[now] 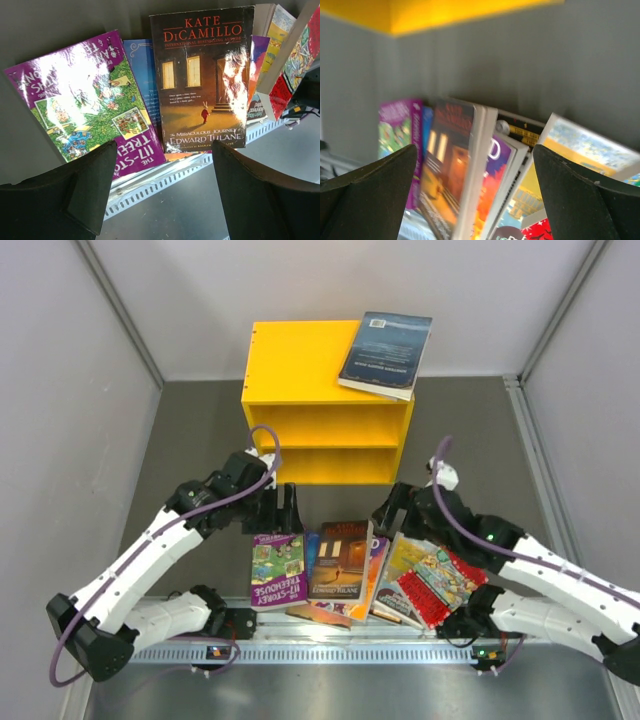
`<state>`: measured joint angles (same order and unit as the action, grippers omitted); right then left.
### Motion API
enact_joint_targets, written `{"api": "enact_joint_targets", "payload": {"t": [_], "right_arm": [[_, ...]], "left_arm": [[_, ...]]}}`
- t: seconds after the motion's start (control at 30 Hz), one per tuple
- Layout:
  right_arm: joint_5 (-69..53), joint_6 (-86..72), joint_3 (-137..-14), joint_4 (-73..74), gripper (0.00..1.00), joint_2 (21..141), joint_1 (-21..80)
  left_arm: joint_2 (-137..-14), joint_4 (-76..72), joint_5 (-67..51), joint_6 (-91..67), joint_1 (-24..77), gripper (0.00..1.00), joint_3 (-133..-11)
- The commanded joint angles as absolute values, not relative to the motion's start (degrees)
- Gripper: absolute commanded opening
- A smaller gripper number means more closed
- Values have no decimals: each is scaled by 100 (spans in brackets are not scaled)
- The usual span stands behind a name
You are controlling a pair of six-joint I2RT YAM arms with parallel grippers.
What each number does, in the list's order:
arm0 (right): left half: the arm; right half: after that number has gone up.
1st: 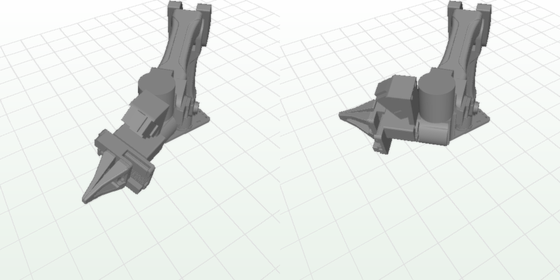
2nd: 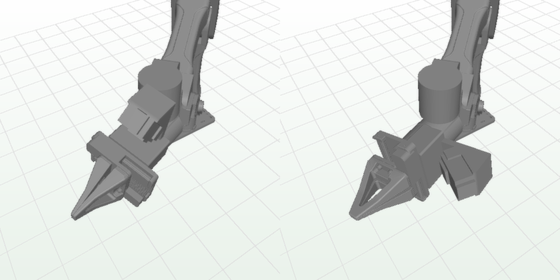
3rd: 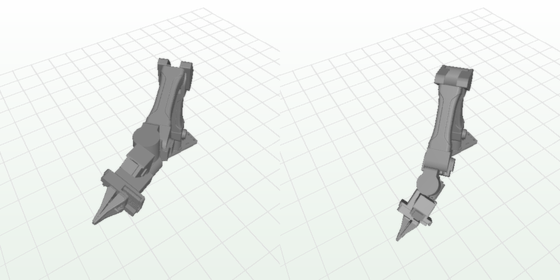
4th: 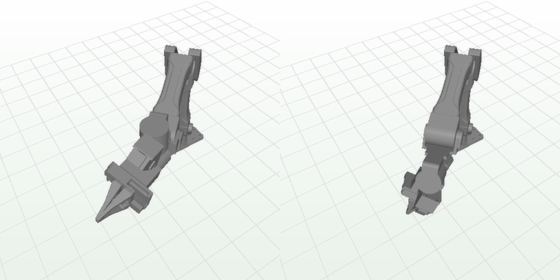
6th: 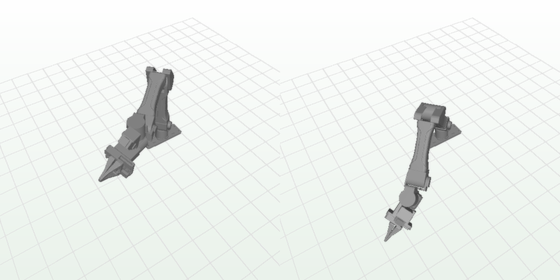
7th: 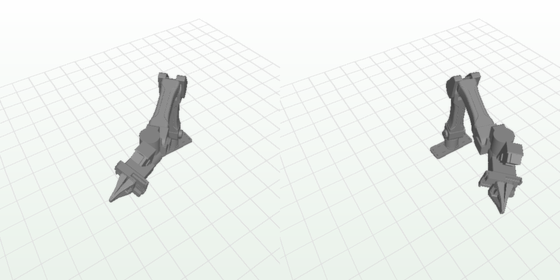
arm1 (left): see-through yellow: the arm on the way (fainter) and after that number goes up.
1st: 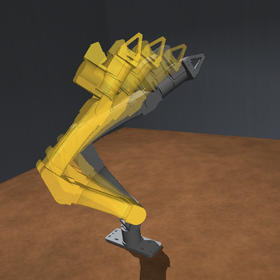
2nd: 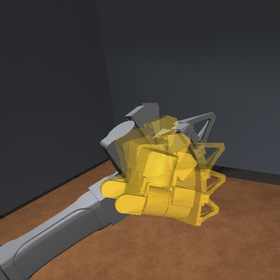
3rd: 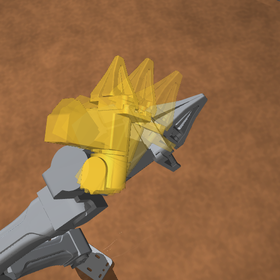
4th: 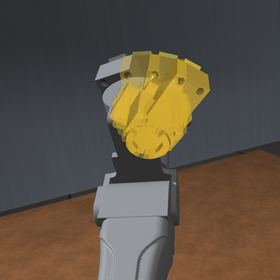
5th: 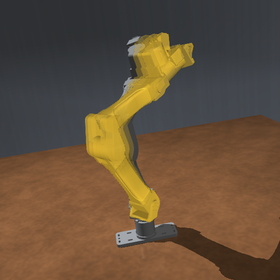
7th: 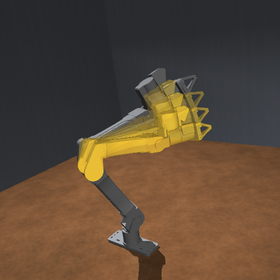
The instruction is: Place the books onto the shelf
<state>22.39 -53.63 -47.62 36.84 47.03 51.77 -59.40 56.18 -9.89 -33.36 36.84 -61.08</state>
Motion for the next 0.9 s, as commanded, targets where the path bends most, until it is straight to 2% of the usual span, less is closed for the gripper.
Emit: {"api": "enact_joint_targets", "payload": {"t": [0.0, 0.3, 0.73, 0.87], "right_arm": [[1020, -5397, -4158, 2014, 99, 4719, 5265], [256, -5309, -3191, 504, 100, 5720, 4685], [-193, -5001, -3463, 53, 100, 7056, 4201], [-448, -5036, -3454, -325, 95, 7233, 4210]], "left_arm": [[-5819, 5177, -1327, -3489, 3665, 81, -5986], [-5520, 5404, -1363, -3603, 3665, 80, -5862], [-5001, 6134, -826, -3709, 3665, 81, -6073], [-4966, 6187, -747, -3761, 3665, 81, -6073]]}}
